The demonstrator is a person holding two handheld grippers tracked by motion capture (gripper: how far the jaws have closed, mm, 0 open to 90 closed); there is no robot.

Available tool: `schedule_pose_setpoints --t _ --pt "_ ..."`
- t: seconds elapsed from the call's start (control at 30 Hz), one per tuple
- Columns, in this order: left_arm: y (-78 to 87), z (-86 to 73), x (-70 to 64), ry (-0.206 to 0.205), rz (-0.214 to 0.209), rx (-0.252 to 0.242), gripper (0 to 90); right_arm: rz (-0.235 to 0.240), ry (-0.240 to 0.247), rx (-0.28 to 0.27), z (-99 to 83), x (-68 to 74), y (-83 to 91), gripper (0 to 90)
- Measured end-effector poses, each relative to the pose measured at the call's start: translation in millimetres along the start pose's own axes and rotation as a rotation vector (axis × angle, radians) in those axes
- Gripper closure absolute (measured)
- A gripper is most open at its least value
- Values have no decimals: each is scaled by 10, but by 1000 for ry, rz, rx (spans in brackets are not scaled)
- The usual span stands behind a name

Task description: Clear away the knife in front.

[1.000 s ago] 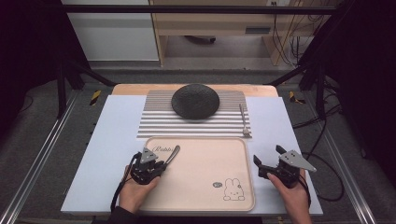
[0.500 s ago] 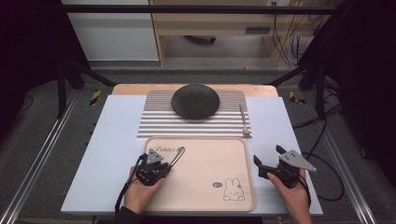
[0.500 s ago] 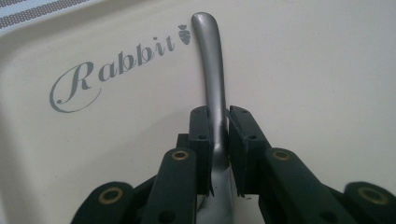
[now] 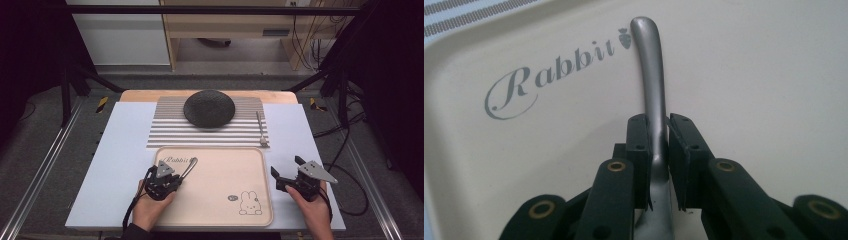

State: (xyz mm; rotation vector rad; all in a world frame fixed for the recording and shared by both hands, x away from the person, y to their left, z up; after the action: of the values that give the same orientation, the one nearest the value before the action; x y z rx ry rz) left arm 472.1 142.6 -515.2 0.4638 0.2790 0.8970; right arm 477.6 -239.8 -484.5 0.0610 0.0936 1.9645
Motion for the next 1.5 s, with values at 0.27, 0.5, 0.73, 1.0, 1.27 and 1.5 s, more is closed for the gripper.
schedule_pose_setpoints --t 0.27,0.5,0.73,1.0,1.27,1.5 --pt "32 126 -19 -47 -24 -65 846 4 2 2 -5 4 -1 55" --pt "-38 222 -112 -111 -77 -72 900 -1 8 7 -12 1 -6 55" --pt "-150 285 -195 -161 -107 -37 900 11 14 12 -20 21 -8 54" --pt "-277 307 -236 -224 -117 36 900 16 8 16 -20 30 -5 48" --pt "-341 287 -245 -222 -125 55 900 29 11 14 -17 39 -2 38" --pt "-392 274 -197 -223 -113 76 900 36 10 18 -20 49 -4 38"
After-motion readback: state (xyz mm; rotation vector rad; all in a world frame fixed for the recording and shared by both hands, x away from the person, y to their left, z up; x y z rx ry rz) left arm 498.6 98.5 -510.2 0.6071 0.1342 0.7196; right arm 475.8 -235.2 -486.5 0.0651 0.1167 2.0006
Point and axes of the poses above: each handheld gripper's, and its own axes: y roughly backward along the jaws, z roughly out of its top, x roughly to its left, the point moved 6 cm from there along -y, roughly forward along the jaws, and after that the axes turned 13 degrees about -x, right-handed, at the moved point
